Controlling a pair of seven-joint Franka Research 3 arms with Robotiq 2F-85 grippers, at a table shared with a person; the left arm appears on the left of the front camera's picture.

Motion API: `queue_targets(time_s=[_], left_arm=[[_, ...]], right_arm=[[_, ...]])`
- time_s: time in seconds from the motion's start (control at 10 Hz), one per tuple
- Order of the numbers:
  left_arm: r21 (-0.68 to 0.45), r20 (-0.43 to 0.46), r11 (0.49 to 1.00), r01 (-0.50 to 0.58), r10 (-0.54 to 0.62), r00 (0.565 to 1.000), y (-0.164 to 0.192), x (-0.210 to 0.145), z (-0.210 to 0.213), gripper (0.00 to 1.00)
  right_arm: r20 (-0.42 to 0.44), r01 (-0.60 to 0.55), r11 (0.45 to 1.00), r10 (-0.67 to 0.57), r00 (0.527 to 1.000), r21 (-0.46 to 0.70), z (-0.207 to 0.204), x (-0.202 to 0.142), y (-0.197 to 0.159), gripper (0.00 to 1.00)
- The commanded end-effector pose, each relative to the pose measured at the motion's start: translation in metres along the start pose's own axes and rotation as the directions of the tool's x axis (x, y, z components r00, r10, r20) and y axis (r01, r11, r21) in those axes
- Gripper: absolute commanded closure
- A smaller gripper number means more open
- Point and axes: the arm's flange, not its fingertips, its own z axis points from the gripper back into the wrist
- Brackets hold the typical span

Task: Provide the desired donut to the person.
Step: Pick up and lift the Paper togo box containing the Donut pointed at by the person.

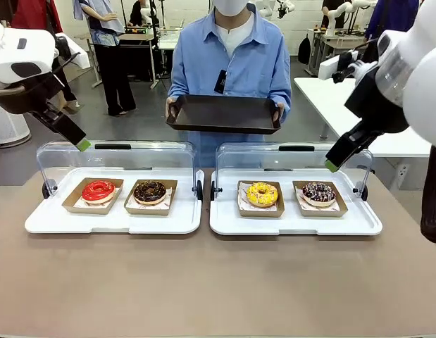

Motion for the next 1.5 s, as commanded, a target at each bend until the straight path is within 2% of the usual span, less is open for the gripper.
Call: queue_targets(time_s=[0.0, 0.5, 0.6, 0.7, 0.8, 0.9, 1.1, 1.3, 1.4], left_arm=[[-0.01, 0.004, 1.0, -0.001, 0.001, 1.0, -0.002, 0.001, -0.001, 0.0], [-0.002, -0.001, 1.0, 0.003, -0.003, 1.0, -0.001, 0.0, -0.001, 0.0], [-0.202, 0.016, 0.979, -0.027, 0.03, 0.999, 0.025, 0.001, -0.002, 0.0], [-0.373, 0.015, 0.928, -0.017, 0.024, 1.0, 0.054, 0.004, -0.007, 0.0], [-0.551, 0.02, 0.834, 0.013, -0.002, 1.0, 0.077, 0.003, -0.01, 0.0], [-0.629, 0.058, 0.777, 0.041, -0.005, 0.998, 0.097, -0.007, -0.009, 0.0], [-0.701, 0.14, 0.698, 0.146, -0.066, 0.988, 0.137, -0.017, -0.006, 0.0], [-0.703, 0.32, 0.652, 0.285, -0.068, 0.945, 0.175, -0.045, -0.003, 0.0], [-0.692, 0.377, 0.646, 0.323, -0.059, 0.924, 0.19, -0.052, -0.007, 0.0]], right_arm=[[-0.003, -0.003, 1.0, 0.003, 1.0, 0.003, -0.01, -0.001, 0.001, 0.0], [-0.01, -0.002, 1.0, 0.002, 1.0, 0.004, -0.005, -0.001, 0.001, 0.0], [0.034, -0.023, 0.984, 0.018, 0.999, 0.174, 0.001, -0.001, -0.026, 0.0], [0.071, -0.056, 0.954, 0.036, 0.997, 0.296, 0.002, 0.0, -0.049, 0.0], [0.11, -0.093, 0.889, 0.048, 0.993, 0.449, 0.004, -0.004, -0.072, 0.0], [0.162, -0.142, 0.817, 0.06, 0.985, 0.559, 0.008, -0.015, -0.098, 0.0], [0.234, -0.194, 0.736, 0.05, 0.971, 0.648, 0.013, -0.041, -0.147, 0.0], [0.339, -0.243, 0.694, -0.001, 0.941, 0.678, 0.019, -0.078, -0.192, 0.0], [0.374, -0.241, 0.694, -0.043, 0.927, 0.678, 0.02, -0.094, -0.21, 0.0]])
